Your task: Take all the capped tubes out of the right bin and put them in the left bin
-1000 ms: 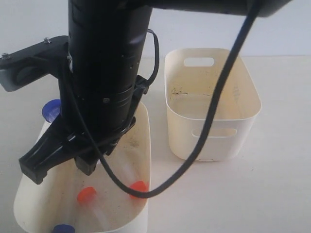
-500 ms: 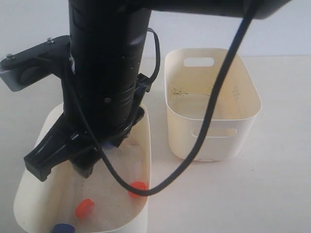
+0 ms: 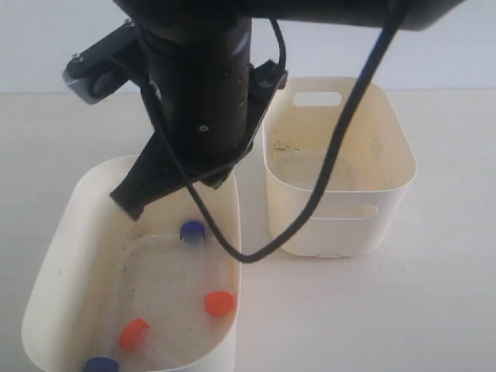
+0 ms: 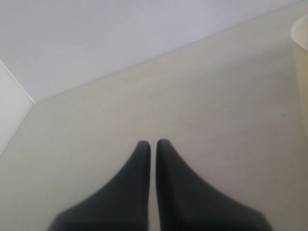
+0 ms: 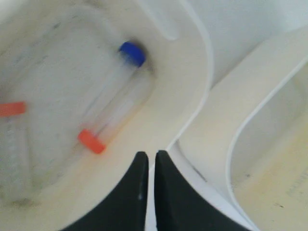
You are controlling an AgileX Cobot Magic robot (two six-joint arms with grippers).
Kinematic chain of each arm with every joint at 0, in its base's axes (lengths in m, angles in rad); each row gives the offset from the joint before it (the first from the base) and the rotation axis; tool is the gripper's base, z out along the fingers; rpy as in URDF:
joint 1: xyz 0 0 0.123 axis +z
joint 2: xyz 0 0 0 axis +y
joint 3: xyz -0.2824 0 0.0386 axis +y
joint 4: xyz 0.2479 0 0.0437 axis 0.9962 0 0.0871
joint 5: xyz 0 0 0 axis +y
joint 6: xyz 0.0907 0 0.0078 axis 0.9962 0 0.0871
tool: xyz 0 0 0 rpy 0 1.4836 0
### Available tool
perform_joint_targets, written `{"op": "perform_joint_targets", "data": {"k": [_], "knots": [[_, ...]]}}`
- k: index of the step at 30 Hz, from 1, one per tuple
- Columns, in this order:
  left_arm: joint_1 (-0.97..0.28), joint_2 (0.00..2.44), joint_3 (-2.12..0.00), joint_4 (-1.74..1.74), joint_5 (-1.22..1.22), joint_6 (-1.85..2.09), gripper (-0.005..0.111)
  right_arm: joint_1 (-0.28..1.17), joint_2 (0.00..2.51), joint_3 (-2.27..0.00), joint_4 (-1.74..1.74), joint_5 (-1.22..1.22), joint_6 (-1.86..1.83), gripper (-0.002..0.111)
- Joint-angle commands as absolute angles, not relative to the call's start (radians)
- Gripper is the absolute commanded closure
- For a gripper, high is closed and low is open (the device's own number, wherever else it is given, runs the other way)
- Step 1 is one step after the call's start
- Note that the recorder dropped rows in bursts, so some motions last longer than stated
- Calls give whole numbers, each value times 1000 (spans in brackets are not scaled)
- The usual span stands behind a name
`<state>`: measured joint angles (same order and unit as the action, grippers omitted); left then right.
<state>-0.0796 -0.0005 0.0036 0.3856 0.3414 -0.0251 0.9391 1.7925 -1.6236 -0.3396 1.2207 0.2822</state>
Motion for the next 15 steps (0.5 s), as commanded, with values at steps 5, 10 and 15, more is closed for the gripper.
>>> {"op": "perform_joint_targets", "data": {"k": [5,10,15], "knots": [[-85,0,0,383,336,-35,102,939,1788,-1625,-458,1221,401,104],[-85,0,0,383,336,-35,102,937,1788,-1625,-455,1128,404,104],[-85,0,0,383,336,-35,102,937,1788,-1625,-462,1082,383,104]]}}
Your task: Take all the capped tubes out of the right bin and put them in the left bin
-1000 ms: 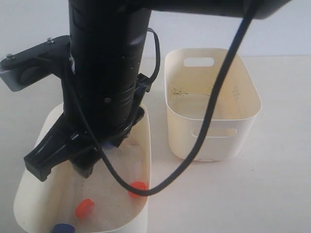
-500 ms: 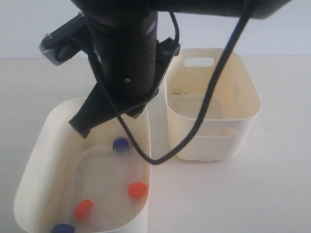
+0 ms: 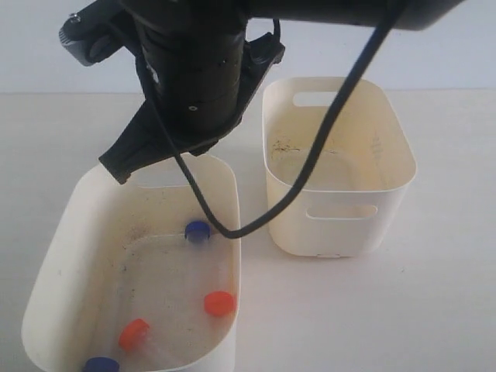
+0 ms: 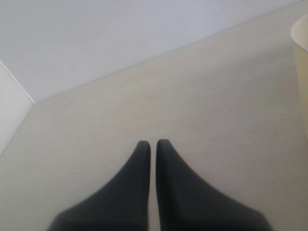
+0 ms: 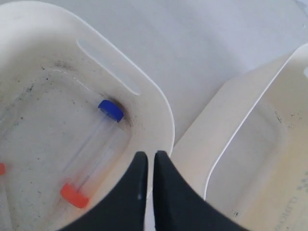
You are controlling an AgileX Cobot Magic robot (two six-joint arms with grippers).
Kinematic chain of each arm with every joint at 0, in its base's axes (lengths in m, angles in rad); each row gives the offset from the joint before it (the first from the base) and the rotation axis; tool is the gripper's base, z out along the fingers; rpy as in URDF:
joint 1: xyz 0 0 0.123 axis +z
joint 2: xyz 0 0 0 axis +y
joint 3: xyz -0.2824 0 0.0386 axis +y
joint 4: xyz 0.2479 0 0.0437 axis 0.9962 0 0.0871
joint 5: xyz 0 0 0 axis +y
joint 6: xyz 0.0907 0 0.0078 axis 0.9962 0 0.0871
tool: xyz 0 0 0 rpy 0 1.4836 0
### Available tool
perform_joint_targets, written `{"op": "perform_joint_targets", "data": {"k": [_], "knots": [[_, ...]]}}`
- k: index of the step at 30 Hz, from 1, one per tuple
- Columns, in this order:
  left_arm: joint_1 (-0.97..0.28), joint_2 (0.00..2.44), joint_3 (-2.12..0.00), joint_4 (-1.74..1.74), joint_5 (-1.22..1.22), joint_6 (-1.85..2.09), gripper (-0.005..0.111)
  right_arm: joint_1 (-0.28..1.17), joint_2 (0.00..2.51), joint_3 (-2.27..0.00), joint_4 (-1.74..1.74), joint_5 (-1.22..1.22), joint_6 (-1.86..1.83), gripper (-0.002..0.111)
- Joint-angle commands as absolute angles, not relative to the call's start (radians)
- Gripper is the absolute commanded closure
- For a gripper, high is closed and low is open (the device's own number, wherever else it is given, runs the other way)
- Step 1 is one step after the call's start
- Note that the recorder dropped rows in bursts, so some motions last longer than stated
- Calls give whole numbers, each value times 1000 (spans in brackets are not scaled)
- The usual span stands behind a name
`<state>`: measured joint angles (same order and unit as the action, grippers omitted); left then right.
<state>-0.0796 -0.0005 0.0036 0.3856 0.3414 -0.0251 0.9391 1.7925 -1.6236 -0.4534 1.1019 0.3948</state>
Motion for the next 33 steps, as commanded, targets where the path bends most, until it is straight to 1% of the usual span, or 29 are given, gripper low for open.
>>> {"op": "perform_joint_targets", "data": {"k": [1,13,16,18,21,24,33], "knots": [[-85,0,0,383,336,-35,102,937,1788,-1625,-462,1080,383,104],[-85,0,0,383,336,-35,102,937,1770,-1625,-479,1076,383,104],[-85,0,0,383,336,-35,102,939,1722,-1625,-483,1009,383,104],[-85,0,0,383,336,-35,102,939,1682,-1613,-502,905,383,104],[-85,0,0,383,336,-35,102,939,1617,-1551,-567,717,383,104],[-85,0,0,383,336,-35,102,939,1547,-1465,-618,598,383,104],[-85,0,0,383,336,-35,102,922,1387,-1239,-725,585,427,104]]}}
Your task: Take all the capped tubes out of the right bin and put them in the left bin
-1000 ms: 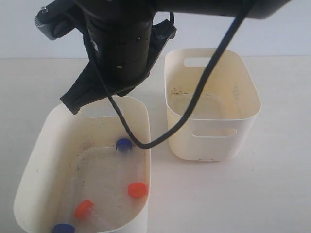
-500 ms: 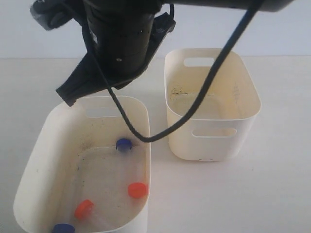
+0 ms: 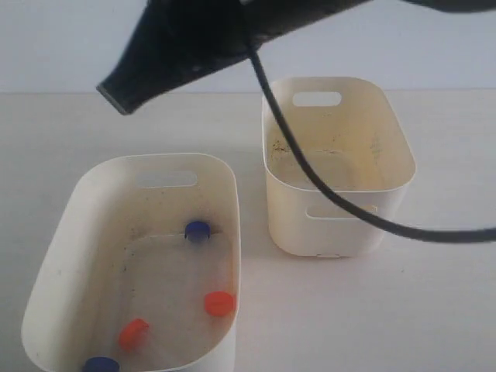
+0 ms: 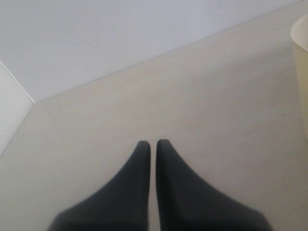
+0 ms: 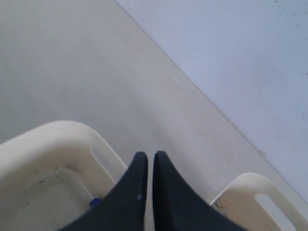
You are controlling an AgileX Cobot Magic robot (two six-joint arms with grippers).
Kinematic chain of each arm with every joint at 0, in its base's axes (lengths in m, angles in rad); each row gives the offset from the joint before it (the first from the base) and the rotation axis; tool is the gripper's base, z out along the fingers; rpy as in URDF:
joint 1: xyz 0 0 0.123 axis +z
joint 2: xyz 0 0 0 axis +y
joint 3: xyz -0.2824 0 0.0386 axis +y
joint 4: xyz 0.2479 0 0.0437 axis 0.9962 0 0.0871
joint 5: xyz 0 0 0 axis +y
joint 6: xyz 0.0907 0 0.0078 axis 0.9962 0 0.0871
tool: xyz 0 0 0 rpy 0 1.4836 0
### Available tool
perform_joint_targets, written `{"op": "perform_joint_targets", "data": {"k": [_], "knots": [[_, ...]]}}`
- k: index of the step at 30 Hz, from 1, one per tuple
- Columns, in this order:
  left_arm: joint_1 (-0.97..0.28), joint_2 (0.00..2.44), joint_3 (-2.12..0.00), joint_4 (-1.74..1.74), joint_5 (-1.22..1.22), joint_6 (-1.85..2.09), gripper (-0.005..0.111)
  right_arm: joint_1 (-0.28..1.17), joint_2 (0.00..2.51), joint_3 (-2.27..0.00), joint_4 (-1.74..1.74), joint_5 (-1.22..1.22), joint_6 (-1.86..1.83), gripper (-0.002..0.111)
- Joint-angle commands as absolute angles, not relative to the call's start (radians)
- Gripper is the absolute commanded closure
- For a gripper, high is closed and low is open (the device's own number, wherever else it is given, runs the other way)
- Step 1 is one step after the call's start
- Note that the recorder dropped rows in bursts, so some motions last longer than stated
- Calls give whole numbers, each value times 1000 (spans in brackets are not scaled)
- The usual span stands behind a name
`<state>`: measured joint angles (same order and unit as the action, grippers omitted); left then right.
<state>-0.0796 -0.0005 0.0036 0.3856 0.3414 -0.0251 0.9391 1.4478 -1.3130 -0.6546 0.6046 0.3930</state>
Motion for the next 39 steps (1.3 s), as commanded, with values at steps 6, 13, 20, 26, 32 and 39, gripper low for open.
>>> {"op": "perform_joint_targets", "data": {"k": [6,13,20,26,32,39], "knots": [[-85,0,0,383,336,-35,102,758,1269,-1107,-708,450,617,104],[-85,0,0,383,336,-35,102,525,1089,-943,-684,325,783,104],[-85,0,0,383,336,-35,102,314,887,-719,-683,242,781,104],[-85,0,0,383,336,-35,102,165,670,-493,-683,149,783,104],[-85,0,0,383,336,-35,102,129,451,-346,-691,148,698,104],[-85,0,0,383,336,-35,102,129,360,-302,-689,149,616,104]]}}
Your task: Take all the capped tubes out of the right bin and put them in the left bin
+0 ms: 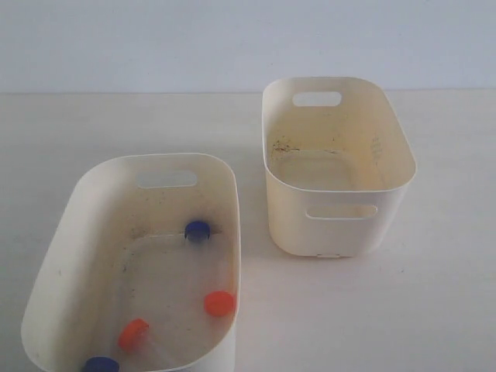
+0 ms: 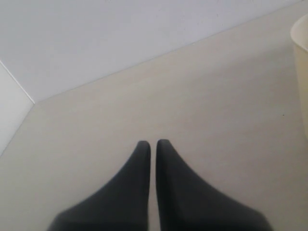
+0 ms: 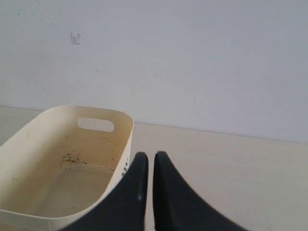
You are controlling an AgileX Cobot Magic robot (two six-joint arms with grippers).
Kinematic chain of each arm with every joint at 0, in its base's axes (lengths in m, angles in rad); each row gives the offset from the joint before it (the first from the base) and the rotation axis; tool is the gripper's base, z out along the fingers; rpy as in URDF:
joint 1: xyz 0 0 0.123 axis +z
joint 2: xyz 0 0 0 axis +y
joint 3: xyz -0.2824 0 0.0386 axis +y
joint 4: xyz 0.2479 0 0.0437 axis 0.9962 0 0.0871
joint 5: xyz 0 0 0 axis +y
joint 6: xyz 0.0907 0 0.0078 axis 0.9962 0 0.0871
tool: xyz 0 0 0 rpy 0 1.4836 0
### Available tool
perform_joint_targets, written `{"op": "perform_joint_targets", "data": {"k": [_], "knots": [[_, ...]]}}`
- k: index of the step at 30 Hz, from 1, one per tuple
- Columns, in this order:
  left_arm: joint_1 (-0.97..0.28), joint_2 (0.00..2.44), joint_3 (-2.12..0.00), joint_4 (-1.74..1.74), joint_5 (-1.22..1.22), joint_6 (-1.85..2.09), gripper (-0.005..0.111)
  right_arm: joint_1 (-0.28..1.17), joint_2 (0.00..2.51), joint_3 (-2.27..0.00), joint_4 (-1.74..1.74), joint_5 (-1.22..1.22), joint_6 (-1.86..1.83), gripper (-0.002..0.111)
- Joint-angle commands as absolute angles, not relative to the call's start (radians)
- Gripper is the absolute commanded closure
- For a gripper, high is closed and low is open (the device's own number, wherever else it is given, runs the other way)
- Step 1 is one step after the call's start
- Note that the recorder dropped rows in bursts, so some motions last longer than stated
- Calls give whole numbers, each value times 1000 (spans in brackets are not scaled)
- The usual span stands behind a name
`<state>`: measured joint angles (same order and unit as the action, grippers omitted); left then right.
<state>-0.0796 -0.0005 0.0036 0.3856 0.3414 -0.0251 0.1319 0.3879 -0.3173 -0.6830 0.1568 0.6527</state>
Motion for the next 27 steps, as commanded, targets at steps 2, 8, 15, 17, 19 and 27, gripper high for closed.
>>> {"op": "perform_joint_targets", "data": {"k": [2,8,15,17,19,27], "knots": [[-85,0,0,383,336,-35,102,129,362,-291,-655,150,575,104],[-85,0,0,383,336,-35,102,129,362,-241,-190,154,31,104],[-85,0,0,383,336,-35,102,129,289,-185,-74,162,-53,104],[-85,0,0,383,336,-35,102,126,243,-151,-58,162,-53,104],[-85,0,0,383,336,-35,102,107,194,-114,-29,162,-55,104],[-85,0,0,383,336,-35,102,-29,8,0,70,168,-50,104]]}}
